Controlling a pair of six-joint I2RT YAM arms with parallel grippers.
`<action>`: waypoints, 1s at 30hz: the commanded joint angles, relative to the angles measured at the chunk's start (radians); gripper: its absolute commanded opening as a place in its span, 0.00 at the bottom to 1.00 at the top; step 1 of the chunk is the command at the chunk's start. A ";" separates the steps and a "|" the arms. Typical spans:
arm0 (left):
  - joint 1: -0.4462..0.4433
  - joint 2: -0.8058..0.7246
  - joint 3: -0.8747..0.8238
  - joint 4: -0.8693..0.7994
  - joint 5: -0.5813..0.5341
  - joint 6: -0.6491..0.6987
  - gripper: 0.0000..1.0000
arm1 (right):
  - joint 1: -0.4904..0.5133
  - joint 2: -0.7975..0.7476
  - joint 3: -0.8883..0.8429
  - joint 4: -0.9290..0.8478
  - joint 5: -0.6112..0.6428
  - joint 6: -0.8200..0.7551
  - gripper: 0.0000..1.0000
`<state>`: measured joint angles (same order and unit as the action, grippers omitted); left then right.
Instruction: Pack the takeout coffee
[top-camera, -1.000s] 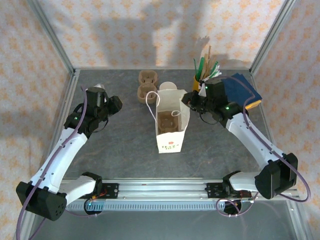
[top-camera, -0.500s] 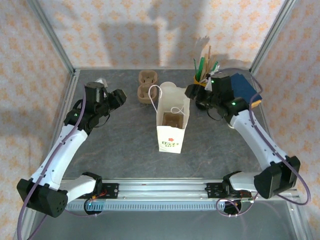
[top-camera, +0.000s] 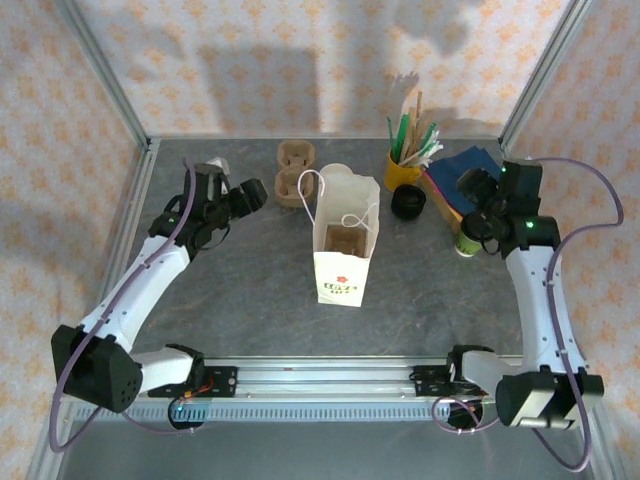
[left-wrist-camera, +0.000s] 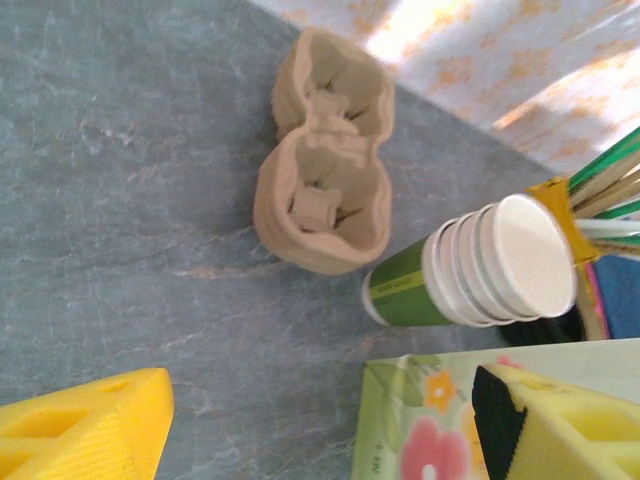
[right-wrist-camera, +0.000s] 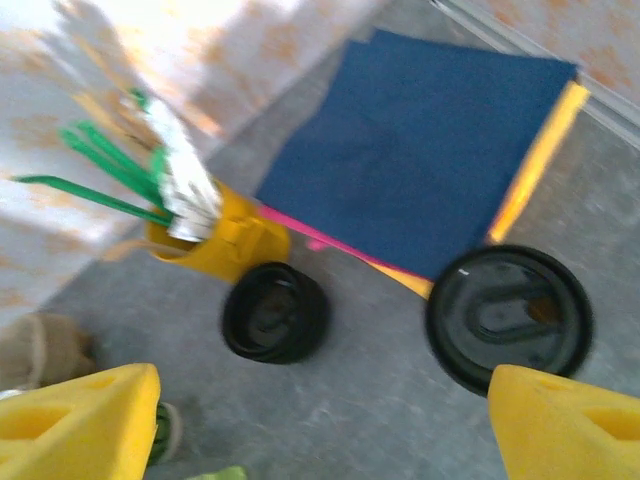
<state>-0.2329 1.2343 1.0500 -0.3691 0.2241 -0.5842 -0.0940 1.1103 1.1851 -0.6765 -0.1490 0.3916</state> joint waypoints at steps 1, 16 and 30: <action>0.009 0.006 -0.047 0.094 -0.013 0.047 0.80 | -0.019 0.020 -0.007 -0.100 0.003 -0.056 0.88; -0.040 -0.006 -0.086 0.149 -0.061 0.089 0.79 | -0.057 0.250 0.052 -0.222 0.084 -0.231 0.93; -0.042 0.007 -0.064 0.137 -0.032 0.099 0.77 | -0.103 0.419 0.149 -0.216 -0.008 -0.302 0.93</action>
<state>-0.2707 1.2476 0.9672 -0.2478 0.1951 -0.5129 -0.1890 1.5139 1.2980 -0.8757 -0.1349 0.1181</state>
